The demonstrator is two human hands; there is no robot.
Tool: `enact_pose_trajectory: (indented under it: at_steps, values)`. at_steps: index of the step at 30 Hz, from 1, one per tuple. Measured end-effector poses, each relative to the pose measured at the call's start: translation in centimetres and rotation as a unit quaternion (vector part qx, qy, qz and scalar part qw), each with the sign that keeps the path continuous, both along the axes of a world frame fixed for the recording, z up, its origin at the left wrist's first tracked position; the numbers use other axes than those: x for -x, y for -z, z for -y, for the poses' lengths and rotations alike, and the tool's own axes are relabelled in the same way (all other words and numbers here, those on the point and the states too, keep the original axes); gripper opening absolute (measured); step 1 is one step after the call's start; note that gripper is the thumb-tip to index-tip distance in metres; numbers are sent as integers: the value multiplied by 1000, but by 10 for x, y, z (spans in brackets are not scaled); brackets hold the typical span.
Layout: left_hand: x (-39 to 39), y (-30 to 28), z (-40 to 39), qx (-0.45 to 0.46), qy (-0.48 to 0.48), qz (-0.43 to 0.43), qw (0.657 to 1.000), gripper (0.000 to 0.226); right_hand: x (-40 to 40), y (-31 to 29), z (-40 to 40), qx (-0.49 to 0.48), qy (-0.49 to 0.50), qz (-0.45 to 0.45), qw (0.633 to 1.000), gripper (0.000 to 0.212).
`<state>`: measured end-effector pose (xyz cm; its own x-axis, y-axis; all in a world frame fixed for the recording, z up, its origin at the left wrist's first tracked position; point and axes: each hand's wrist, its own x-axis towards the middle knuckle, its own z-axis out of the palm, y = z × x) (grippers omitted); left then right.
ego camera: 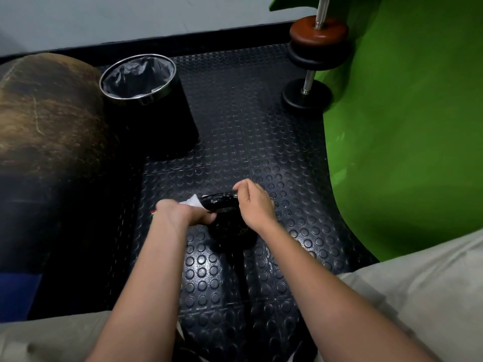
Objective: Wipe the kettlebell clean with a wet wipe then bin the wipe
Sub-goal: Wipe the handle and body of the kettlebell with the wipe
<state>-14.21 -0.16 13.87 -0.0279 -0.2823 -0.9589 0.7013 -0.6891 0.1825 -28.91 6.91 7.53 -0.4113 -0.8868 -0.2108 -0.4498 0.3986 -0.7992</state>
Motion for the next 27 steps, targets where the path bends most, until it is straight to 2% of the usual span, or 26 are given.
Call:
enact_pose_trajectory:
  at_steps: [3,8,12,15,17,22,26,27]
  values:
    - [-18,13,2,-23,-34,-52,998,65,0,0,0,2,-1,3,1000,35]
    - [-17,10,-1,-19,-22,-55,998,65,0,1,-1,1,-6,0,1000,37]
    - [1,-1,-3,39,17,30,999,63,-1,0,0,-2,-7,2,1000,36]
    - [23,-8,-13,105,21,113,988,50,-2,0,0,-4,-1,1,1000,35]
    - [34,1,-18,134,58,160,976,52,-3,1,0,-4,3,-1,1000,33]
    - [63,8,-45,131,142,364,911,71,-3,2,-2,-1,12,-3,1000,37]
    - [72,32,-66,228,211,451,837,74,-4,2,-1,3,14,-5,1000,41]
    - [72,42,-73,262,227,476,808,73,-5,2,-1,3,16,-4,1000,43]
